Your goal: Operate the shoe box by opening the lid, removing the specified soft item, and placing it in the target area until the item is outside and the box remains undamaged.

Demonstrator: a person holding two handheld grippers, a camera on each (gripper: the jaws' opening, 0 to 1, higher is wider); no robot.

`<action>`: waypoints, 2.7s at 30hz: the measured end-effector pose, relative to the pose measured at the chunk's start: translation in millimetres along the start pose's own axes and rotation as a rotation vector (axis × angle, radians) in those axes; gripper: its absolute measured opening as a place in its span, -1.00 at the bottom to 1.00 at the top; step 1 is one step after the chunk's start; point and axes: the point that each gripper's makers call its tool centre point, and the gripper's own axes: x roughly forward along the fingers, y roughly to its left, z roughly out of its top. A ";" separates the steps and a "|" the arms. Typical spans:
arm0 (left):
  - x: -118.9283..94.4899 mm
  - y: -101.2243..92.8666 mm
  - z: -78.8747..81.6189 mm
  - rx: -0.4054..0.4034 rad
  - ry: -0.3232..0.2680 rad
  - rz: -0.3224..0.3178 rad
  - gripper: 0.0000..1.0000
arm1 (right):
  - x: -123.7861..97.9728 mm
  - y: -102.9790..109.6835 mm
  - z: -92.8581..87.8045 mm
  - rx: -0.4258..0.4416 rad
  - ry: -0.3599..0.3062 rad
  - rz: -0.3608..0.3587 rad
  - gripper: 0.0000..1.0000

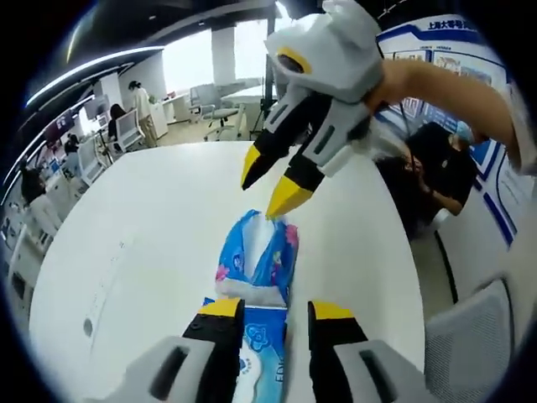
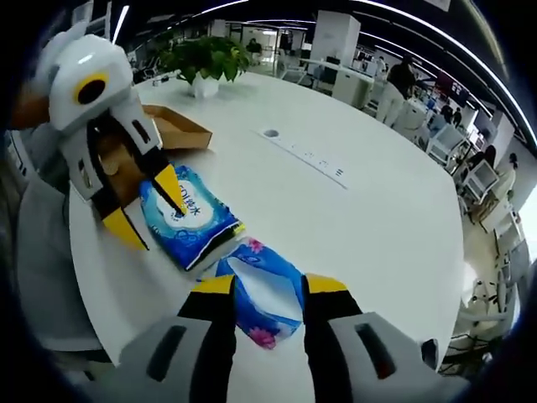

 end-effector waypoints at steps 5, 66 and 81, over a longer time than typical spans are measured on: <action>-26.6 2.5 -7.6 -0.034 -0.036 0.050 -0.29 | -12.2 14.0 7.3 -0.003 -0.019 0.002 -0.31; -278.1 -4.7 -156.3 -0.355 -0.260 0.492 1.00 | -7.2 221.7 119.0 -0.439 -0.105 0.361 0.22; -315.5 -5.8 -189.1 -0.413 -0.270 0.575 1.00 | 12.4 247.8 127.9 -0.543 -0.068 0.442 0.20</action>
